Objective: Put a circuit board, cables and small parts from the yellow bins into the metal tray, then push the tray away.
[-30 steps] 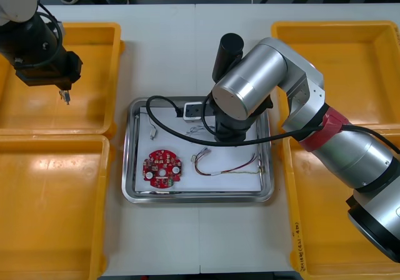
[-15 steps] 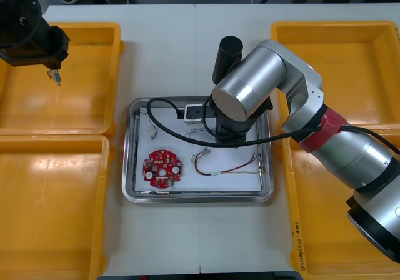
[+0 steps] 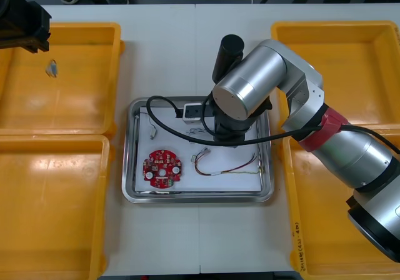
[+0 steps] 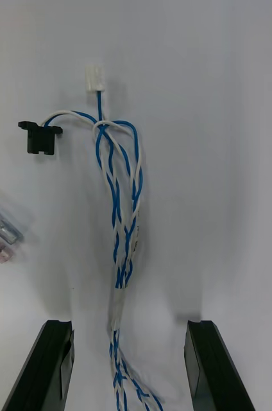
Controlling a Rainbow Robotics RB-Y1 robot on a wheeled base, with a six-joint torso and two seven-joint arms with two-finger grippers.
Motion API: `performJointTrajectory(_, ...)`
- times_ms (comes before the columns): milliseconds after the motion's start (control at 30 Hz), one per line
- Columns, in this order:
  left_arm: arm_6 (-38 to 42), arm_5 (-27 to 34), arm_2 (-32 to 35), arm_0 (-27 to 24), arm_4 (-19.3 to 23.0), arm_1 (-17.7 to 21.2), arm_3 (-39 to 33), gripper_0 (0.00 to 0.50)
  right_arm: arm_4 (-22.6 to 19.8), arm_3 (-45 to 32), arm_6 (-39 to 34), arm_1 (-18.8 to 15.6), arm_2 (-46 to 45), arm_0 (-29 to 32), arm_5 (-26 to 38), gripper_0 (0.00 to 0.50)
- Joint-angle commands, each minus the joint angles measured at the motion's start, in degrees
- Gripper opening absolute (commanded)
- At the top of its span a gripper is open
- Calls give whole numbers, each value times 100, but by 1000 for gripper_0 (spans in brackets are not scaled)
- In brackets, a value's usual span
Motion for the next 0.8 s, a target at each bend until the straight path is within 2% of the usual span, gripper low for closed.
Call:
performJointTrajectory(33, 373, 52, 134, 13, -57, 261, -182, 500, -220, -285, 123, -35, -304, -349, 162, 500)
performJointTrajectory(467, 417, -41, 117, 188, -189, 217, -155, 500, -738, -847, -88, -220, -1279, -507, 1287, 500)
performJointTrajectory(733, 470, -366, -15, 188, -427, -3, 222, 500, -940, -1647, -1336, -589, -1358, -489, 1955, 500)
performJointTrajectory(800, 514, -445, -15, 180, -471, -82, 363, 500, -1107, -1796, -1784, -659, -1455, -472, 2083, 500)
